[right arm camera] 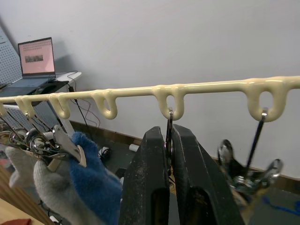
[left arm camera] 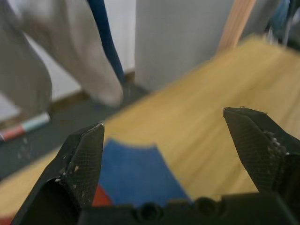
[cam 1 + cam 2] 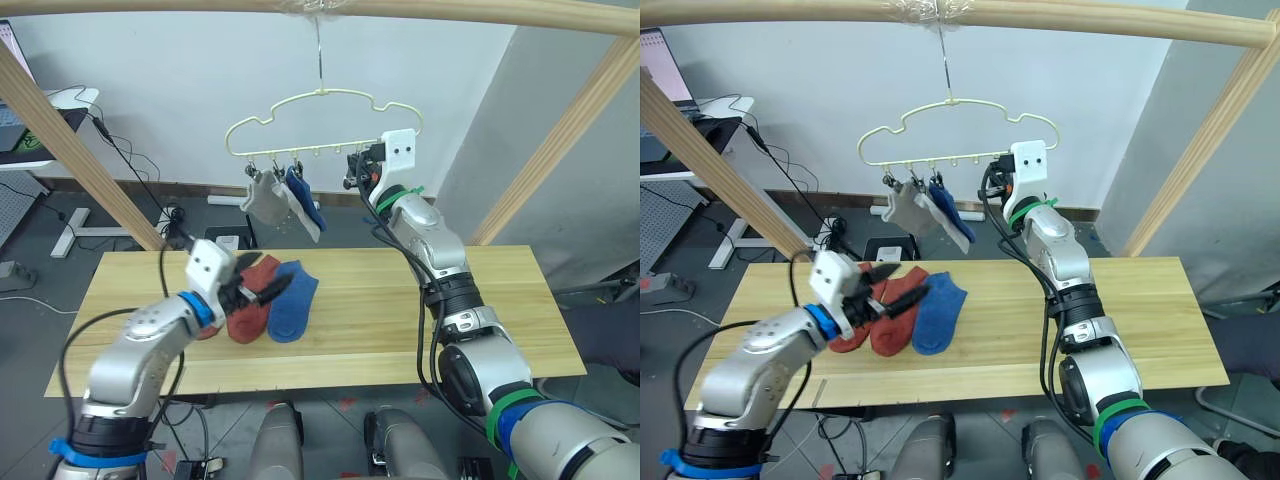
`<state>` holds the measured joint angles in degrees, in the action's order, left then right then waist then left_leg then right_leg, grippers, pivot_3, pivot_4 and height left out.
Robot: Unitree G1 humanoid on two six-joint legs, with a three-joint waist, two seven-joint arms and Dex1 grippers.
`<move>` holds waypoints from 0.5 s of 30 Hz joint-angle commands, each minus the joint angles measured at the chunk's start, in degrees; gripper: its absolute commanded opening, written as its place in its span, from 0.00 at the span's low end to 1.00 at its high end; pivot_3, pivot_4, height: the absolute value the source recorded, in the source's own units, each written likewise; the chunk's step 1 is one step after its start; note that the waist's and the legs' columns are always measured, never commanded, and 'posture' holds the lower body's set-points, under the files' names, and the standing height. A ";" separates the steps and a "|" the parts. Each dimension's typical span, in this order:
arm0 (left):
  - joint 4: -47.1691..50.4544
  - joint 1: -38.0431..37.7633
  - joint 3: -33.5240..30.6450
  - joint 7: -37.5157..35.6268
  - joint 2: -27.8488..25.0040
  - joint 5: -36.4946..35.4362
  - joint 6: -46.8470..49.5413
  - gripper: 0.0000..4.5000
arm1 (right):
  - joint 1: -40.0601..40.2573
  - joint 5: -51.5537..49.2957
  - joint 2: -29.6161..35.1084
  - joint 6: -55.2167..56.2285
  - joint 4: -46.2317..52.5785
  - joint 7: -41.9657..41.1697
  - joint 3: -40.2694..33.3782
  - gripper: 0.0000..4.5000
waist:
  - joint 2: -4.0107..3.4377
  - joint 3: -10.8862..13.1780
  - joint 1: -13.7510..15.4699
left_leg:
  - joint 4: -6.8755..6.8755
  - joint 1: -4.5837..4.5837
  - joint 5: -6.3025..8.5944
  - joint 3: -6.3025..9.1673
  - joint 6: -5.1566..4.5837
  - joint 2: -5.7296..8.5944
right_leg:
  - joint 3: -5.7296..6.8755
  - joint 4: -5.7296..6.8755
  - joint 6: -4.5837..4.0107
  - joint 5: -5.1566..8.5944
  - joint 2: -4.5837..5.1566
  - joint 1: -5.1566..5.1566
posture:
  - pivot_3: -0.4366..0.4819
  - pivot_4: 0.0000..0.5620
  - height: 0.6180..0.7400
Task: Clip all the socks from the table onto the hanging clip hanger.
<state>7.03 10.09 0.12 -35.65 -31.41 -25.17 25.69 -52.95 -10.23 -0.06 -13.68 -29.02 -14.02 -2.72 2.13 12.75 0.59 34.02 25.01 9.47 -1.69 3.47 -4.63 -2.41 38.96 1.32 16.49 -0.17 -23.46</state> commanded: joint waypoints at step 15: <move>-44.17 21.72 10.24 1.85 10.34 22.93 -16.14 1.00 | 6.45 -0.34 1.46 -10.11 16.40 0.98 1.42 0.00 | -0.04 0.02 -0.68 | 0.01 0.03 0.00 -0.04 0.00 0.00 | -0.04 0.03 0.01 0.00 -0.07 -0.03 | 0.47 0.41 1.00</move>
<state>-35.12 30.95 9.81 -33.92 -21.33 -3.43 10.55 -46.93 -10.24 1.06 -23.02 -14.83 -13.56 -0.91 2.09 12.77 -0.09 34.03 25.04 9.47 -1.73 3.46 -4.62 -2.45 38.99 1.32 16.49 -0.23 -23.49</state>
